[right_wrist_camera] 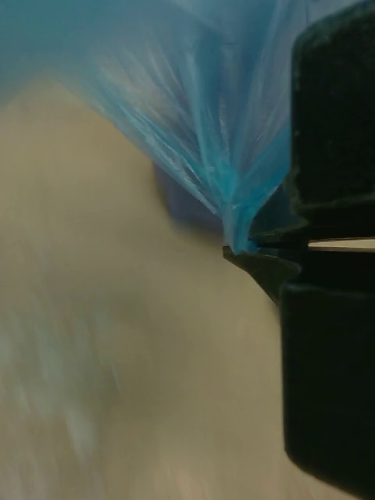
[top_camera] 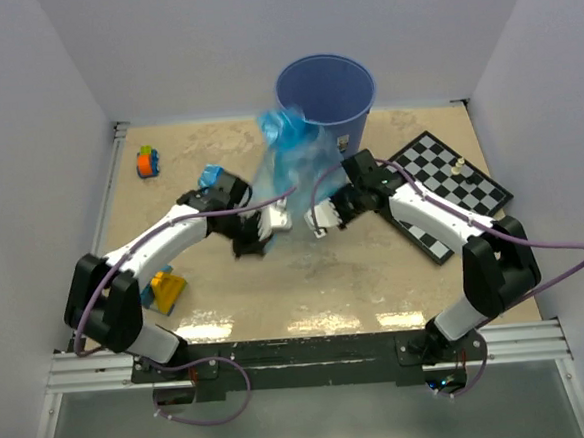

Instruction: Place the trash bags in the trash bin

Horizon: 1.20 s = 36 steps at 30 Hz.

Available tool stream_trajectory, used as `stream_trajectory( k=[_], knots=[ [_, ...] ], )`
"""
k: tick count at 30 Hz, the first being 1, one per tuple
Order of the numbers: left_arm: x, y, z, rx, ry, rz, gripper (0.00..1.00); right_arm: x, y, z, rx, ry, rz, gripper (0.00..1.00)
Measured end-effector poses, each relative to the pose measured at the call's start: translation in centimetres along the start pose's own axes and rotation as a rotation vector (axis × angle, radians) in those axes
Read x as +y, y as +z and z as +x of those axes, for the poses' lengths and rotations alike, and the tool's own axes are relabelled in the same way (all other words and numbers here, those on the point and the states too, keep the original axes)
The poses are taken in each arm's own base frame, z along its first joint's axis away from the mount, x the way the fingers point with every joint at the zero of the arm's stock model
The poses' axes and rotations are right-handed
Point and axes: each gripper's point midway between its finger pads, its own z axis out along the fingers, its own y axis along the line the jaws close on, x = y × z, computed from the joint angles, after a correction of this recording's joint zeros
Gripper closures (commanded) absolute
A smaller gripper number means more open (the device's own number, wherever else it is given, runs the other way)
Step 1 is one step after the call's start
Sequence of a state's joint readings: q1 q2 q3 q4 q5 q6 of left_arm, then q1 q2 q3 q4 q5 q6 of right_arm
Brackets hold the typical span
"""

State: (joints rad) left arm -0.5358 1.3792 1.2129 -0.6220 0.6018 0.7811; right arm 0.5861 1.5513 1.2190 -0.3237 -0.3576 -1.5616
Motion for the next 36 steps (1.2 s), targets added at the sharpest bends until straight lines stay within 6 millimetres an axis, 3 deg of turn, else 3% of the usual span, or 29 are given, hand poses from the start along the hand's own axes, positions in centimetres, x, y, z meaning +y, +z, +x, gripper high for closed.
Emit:
stream_trajectory(
  k=[1, 2, 3, 4, 5, 9, 11, 13, 15, 17, 20, 22, 27, 29, 31, 32, 33, 35, 36],
  knots=[
    [-4.7, 1.9, 6.6, 0.163, -0.17, 0.17, 1.0, 6.9, -0.5, 2.1, 0.035, 0.128, -0.193, 1.0],
    [-9.2, 1.3, 10.9, 0.292, -0.312, 0.296, 1.0, 11.3, -1.9, 2.9, 0.063, 0.235, -0.309, 1.0],
    [-12.1, -0.4, 12.7, 0.361, -0.408, 0.369, 1.0, 13.0, -3.4, 2.6, 0.07, 0.304, -0.347, 1.0],
    [-13.2, -2.1, 12.4, 0.367, -0.458, 0.388, 1.0, 12.7, -4.7, 1.8, 0.064, 0.338, -0.328, 1.0],
    [-12.6, -3.4, 11.1, 0.316, -0.46, 0.342, 1.0, 10.7, -6.1, 0.5, 0.041, 0.353, -0.248, 1.0],
    [-5.8, -8.8, 3.9, 0.053, -0.299, -0.032, 1.0, -1.9, -12.8, -4.3, -0.094, 0.357, 0.219, 1.0],
    [-3.7, -11.0, 1.6, -0.024, -0.256, -0.198, 1.0, -5.8, -14.7, -4.8, -0.134, 0.393, 0.366, 1.0],
    [-1.8, -12.7, 1.0, -0.056, -0.273, -0.365, 1.0, -8.4, -15.2, -4.1, -0.157, 0.472, 0.464, 1.0],
    [0.0, -13.8, 1.8, -0.055, -0.335, -0.516, 1.0, -9.7, -14.0, -2.9, -0.169, 0.571, 0.502, 1.0],
    [1.8, -14.6, 3.2, -0.039, -0.432, -0.648, 1.0, -10.0, -11.7, -1.5, -0.17, 0.675, 0.494, 1.0],
    [4.4, -15.0, 5.0, -0.032, -0.583, -0.787, 1.0, -10.4, -7.0, 0.2, -0.183, 0.846, 0.446, 1.0],
    [5.8, -15.5, 6.8, -0.01, -0.669, -0.871, 1.0, -11.7, -4.4, 1.1, -0.188, 0.923, 0.444, 1.0],
    [11.2, -19.2, 11.7, 0.109, -0.8, -1.13, 1.0, -19.9, 2.0, 2.8, -0.223, 0.948, 0.563, 1.0],
    [15.6, -22.0, 12.1, 0.116, -0.807, -1.245, 1.0, -25.0, 3.9, 3.0, -0.262, 0.89, 0.682, 1.0],
    [19.7, -25.3, 11.3, 0.084, -0.79, -1.359, 1.0, -29.6, 4.5, 2.9, -0.303, 0.807, 0.842, 0.98],
    [22.4, -27.8, 9.8, 0.037, -0.761, -1.434, 1.0, -32.4, 3.7, 2.8, -0.334, 0.736, 0.978, 0.96],
    [24.3, -29.7, 8.4, -0.012, -0.732, -1.489, 1.0, -33.3, 3.4, 2.0, -0.36, 0.701, 1.028, 0.96],
    [27.7, -34.6, 2.9, -0.184, -0.623, -1.599, 1.0, -36.0, 0.6, -0.4, -0.444, 0.52, 1.213, 0.96],
    [28.3, -36.3, 0.3, -0.263, -0.571, -1.626, 1.0, -37.0, -1.3, -2.2, -0.493, 0.418, 1.293, 0.96]
  ],
)
